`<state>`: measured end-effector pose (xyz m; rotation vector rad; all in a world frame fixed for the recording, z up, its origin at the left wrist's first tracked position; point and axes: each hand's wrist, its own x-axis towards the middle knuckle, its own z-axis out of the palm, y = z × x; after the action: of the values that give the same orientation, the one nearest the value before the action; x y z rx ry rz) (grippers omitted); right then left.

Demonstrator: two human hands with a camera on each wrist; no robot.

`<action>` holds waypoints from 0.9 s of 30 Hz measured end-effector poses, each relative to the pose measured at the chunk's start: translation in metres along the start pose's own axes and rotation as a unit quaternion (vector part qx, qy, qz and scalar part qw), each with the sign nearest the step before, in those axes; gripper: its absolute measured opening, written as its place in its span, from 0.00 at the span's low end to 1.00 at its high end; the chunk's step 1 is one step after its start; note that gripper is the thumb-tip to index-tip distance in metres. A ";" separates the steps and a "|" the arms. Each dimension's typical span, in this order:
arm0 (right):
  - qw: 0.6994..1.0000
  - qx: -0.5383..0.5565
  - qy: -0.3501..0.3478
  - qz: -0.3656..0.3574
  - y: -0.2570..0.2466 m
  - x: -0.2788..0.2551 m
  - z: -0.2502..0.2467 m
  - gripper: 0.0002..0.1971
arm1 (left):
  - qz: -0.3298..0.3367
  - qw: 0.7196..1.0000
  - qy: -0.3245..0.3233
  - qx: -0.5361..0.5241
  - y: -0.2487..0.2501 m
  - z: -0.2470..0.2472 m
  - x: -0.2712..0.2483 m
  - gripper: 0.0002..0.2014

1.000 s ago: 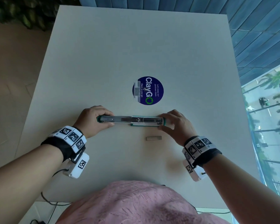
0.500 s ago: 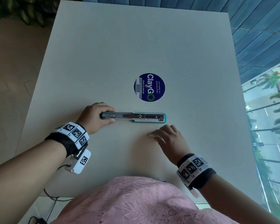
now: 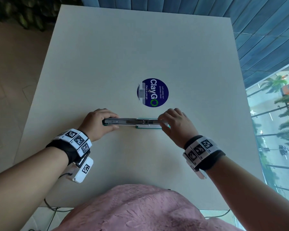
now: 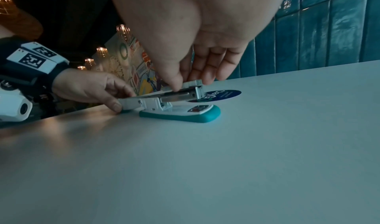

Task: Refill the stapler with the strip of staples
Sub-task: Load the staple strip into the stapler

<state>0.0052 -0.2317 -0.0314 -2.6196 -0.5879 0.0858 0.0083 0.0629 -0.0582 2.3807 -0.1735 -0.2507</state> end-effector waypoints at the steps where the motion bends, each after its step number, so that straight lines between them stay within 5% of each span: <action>1: 1.000 0.002 -0.006 -0.003 0.000 0.000 0.001 0.03 | 0.001 1.000 0.000 0.001 0.000 0.000 0.000 0.14; 16: 0.999 0.047 -0.011 -0.017 0.004 0.004 0.007 0.05 | -0.003 1.000 0.000 -0.001 0.006 -0.002 -0.002 0.14; 21: 0.993 0.092 0.009 0.072 0.011 -0.008 0.008 0.23 | -0.009 1.000 -0.010 -0.003 0.007 -0.004 -0.002 0.15; 27: 0.983 0.133 -0.035 0.122 0.025 -0.021 0.010 0.25 | -0.026 0.999 -0.020 0.034 0.006 -0.007 -0.003 0.22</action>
<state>-0.0051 -0.2565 -0.0524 -2.4199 -0.2544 0.3114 0.0069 0.0636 -0.0482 2.4515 -0.1401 -0.3215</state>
